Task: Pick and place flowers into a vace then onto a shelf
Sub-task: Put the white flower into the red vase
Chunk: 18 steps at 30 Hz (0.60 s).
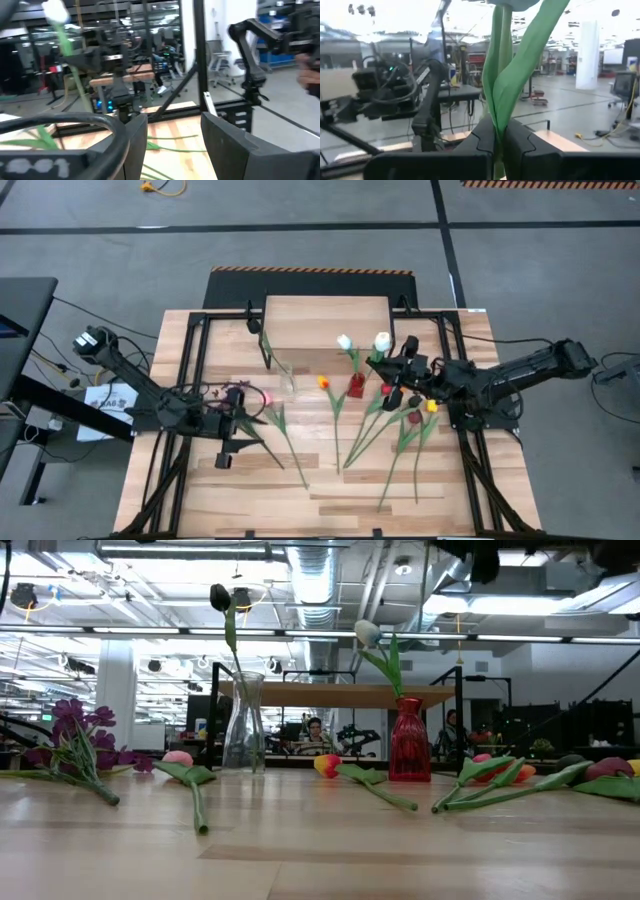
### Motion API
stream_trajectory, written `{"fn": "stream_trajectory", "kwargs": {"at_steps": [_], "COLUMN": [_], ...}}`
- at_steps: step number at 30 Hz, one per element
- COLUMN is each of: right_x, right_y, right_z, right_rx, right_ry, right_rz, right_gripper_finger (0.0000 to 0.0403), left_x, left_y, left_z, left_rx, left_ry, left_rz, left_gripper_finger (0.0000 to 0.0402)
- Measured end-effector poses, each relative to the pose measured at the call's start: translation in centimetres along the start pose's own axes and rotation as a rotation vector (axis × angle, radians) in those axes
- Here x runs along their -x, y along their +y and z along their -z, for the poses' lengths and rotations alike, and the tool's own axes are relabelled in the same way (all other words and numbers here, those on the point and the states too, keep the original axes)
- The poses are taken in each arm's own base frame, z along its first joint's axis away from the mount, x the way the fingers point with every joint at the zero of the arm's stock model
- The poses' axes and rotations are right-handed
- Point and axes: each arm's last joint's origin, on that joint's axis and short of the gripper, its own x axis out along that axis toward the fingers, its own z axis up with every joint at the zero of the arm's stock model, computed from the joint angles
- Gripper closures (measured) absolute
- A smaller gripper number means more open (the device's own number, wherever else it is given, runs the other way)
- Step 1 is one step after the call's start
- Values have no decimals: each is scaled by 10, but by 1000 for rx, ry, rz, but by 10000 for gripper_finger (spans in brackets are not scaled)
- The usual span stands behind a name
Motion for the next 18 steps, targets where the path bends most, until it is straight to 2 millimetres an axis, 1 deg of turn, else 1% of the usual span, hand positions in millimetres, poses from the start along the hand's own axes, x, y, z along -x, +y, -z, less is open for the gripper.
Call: {"fn": "stream_trajectory", "kwargs": {"at_steps": [4, 12, 18], "right_x": [0, -11, -18], "right_y": [-2, -1, -10], "right_z": [17, 30, 39], "right_rx": [-23, 31, 65], "right_ry": [35, 47, 69], "right_rz": [19, 78, 158], "right_gripper_finger": [396, 395, 395], "left_x": [0, 0, 0], "left_y": [-1, -1, 0], "left_z": [1, 1, 1], "left_rx": [-26, -30, -31], "left_ry": [5, 7, 7], "left_rz": [30, 16, 8], "left_gripper_finger": [227, 227, 227]}}
